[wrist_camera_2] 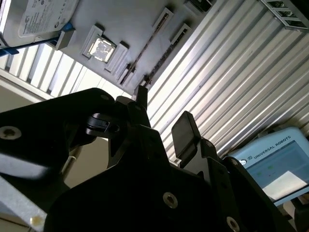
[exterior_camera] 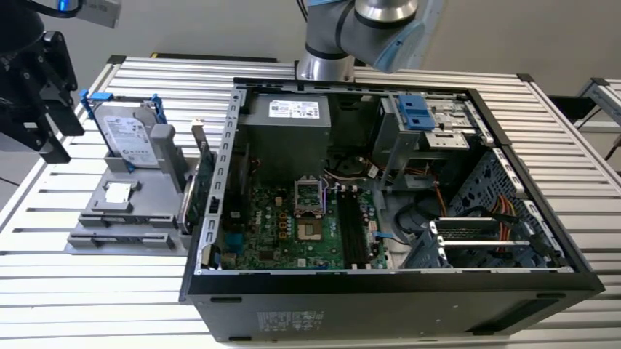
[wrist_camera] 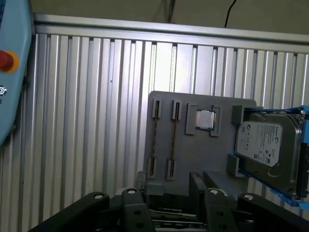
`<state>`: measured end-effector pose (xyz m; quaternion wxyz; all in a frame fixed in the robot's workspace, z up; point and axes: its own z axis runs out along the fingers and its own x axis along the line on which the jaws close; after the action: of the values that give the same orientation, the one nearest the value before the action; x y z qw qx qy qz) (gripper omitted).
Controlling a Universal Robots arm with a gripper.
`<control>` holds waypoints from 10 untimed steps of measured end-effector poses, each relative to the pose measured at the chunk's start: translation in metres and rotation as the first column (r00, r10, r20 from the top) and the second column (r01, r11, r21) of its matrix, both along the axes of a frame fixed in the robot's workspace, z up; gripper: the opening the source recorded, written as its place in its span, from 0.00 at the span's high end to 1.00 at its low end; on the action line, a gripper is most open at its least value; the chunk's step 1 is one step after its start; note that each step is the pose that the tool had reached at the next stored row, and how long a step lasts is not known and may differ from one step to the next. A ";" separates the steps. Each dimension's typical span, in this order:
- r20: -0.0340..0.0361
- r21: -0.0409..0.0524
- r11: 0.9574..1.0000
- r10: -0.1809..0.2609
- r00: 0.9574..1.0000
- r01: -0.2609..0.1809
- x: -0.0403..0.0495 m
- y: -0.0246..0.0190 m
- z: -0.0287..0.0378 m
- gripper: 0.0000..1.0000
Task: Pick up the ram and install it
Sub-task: 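Pick up the ram and move it above insertion slot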
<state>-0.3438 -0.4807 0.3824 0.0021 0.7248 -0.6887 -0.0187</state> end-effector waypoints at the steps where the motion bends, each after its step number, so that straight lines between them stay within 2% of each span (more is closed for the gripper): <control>1: 0.000 0.000 1.000 0.000 1.000 0.000 0.0000 0.0000 0.0000 0.00; 10: 0.000 0.000 1.000 -0.001 1.000 0.001 -0.0001 0.0001 -0.0050 0.00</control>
<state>-0.3439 -0.4806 0.3774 0.0021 0.7244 -0.6891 -0.0188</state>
